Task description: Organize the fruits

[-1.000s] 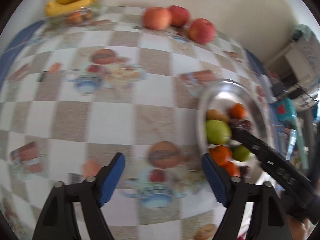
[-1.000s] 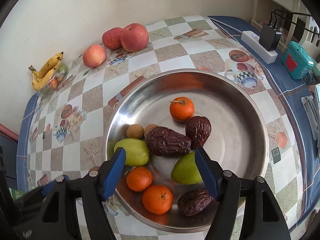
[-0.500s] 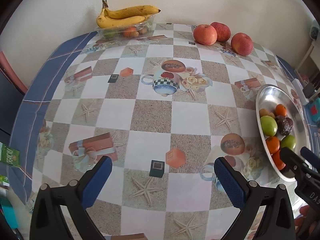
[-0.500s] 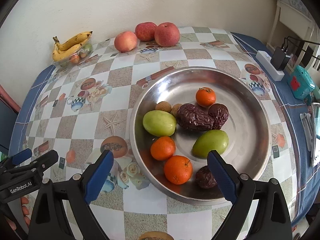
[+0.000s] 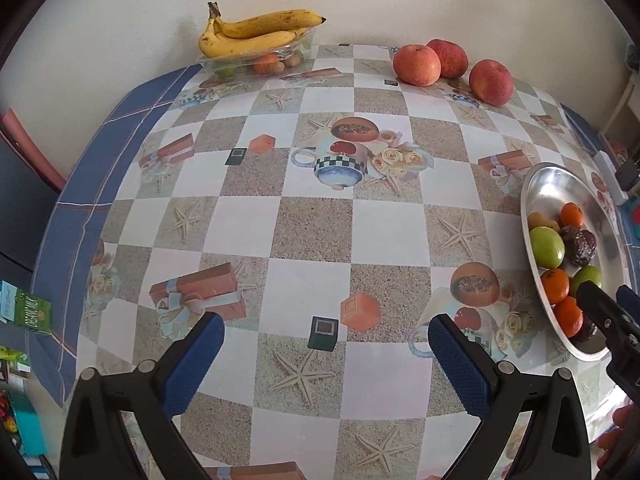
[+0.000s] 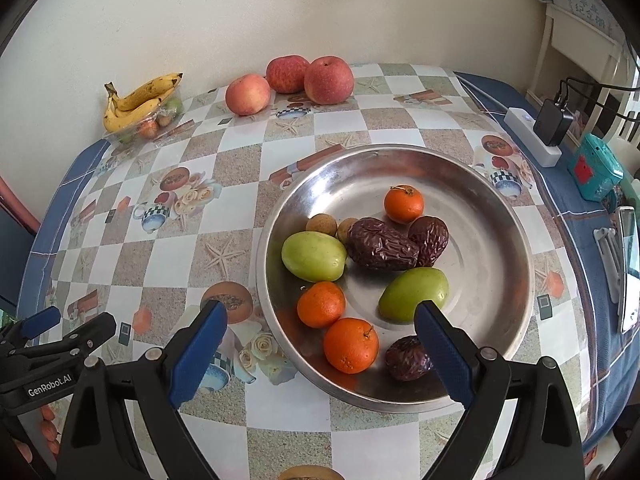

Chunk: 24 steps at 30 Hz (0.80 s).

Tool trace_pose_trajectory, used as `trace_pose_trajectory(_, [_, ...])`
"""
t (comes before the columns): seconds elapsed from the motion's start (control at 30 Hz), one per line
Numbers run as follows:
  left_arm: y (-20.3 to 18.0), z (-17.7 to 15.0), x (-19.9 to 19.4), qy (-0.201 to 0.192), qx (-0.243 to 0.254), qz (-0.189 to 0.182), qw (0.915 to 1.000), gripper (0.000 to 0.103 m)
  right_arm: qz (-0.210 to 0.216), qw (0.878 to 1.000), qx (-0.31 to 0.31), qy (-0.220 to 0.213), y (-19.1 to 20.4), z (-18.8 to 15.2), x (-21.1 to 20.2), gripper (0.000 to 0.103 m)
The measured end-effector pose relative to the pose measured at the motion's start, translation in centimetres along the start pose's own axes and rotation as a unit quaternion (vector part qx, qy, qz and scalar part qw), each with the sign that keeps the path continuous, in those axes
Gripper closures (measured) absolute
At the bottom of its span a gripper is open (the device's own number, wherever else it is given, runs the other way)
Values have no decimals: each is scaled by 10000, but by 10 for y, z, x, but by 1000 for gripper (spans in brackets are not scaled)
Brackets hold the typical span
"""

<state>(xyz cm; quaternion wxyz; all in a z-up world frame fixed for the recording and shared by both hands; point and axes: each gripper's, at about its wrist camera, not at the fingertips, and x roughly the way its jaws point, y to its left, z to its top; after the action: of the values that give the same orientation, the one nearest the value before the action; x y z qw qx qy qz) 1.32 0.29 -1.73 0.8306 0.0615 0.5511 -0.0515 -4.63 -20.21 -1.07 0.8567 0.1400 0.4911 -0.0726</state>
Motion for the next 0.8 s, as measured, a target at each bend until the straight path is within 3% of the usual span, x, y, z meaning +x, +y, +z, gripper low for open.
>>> trace_pose_trajectory(0.13, [-3,-1,-1,21,51,166,9998,0,-14,10000,-25,-28,0,1,-1,8])
trace_pose_trajectory(0.8, [1,1,-5,110,-257,176,9995,0,-76,9999,-127,-33,3,1,-3,8])
